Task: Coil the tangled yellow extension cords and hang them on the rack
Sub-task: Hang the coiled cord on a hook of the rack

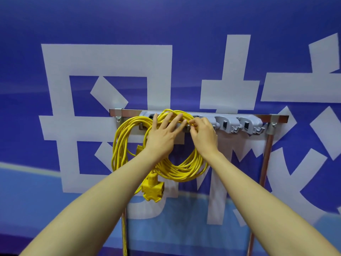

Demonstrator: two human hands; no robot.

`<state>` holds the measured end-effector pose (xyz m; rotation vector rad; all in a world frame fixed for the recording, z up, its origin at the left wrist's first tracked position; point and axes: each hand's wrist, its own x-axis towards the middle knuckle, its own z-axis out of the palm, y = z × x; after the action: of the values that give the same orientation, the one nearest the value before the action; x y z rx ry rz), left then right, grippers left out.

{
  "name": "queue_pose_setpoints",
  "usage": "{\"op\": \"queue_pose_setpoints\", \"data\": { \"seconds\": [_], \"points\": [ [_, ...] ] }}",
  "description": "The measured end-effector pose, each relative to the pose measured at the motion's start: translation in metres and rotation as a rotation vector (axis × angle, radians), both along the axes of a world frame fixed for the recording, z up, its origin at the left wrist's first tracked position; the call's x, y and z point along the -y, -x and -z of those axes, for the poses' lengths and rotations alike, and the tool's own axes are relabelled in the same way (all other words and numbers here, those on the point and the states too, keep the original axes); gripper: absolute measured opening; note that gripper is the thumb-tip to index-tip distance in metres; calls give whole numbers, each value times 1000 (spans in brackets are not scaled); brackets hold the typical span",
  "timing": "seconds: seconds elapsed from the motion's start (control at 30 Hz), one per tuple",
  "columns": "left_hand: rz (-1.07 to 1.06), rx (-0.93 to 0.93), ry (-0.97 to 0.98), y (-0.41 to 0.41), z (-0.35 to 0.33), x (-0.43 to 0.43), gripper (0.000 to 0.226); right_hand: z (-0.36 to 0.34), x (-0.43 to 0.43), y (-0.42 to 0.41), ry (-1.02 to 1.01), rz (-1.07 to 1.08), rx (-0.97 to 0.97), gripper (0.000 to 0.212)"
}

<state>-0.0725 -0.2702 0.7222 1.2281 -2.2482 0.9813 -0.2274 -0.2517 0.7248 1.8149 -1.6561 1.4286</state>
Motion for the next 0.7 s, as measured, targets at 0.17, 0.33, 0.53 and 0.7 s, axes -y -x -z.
{"op": "queue_pose_setpoints", "data": {
  "seconds": [0.17, 0.33, 0.53, 0.7],
  "points": [
    [-11, -77, 10, 8, 9, 3, 73, 4, 5, 0, 72, -137, 150, 20],
    [-53, -108, 4, 11, 26, -1, 76, 10, 2, -2, 106, -196, 311, 14],
    [-93, -108, -71, 17, 27, -10, 78, 13, 3, -3, 45, -153, 284, 13],
    [-57, -37, -129, 3, 13, -15, 79, 4, -6, 6, -79, -117, 135, 24]
  ]
}}
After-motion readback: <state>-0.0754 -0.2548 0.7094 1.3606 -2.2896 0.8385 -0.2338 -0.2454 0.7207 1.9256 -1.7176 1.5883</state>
